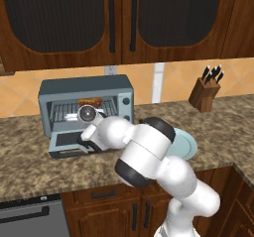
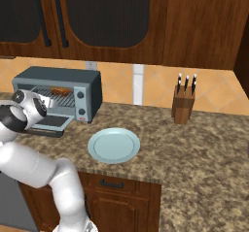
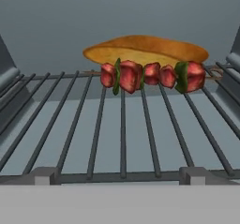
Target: Pick up the kebab skewer and baguette bread, and place them inside the toaster oven. Close the toaster oven door and start by setting the timer.
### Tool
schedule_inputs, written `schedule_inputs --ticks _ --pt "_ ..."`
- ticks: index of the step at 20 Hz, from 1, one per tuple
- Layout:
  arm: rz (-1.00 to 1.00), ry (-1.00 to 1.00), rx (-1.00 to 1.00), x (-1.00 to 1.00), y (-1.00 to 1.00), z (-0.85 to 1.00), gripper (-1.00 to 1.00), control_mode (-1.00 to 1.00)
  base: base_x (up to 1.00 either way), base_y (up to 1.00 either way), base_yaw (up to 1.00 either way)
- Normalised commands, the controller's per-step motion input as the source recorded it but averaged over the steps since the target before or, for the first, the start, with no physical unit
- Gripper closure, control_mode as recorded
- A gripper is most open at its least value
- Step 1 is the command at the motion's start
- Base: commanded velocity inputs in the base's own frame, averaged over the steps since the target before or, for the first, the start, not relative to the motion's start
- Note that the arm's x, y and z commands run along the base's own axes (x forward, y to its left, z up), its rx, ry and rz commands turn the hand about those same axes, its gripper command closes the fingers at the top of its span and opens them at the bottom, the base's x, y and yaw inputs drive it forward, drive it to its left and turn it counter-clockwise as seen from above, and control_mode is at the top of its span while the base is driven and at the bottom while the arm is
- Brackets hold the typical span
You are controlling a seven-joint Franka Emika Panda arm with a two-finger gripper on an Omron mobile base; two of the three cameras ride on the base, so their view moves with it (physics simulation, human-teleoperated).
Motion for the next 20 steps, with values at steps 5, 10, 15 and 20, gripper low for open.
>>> schedule_inputs --ticks 5,10,15,20 --pt "0.00 0.03 0.00 0.27 0.05 0.00 -1.00 -1.00 0.00 0.00 0.00" --pt "0.00 0.02 0.00 0.25 0.07 0.00 -1.00 -1.00 0.00 0.00 0.00" --pt "0.00 0.00 0.00 0.19 0.05 -0.01 -1.00 -1.00 0.00 0.00 0.00" --pt "0.00 0.00 -0.02 -0.41 0.00 0.00 -1.00 -1.00 0.00 0.00 0.00"
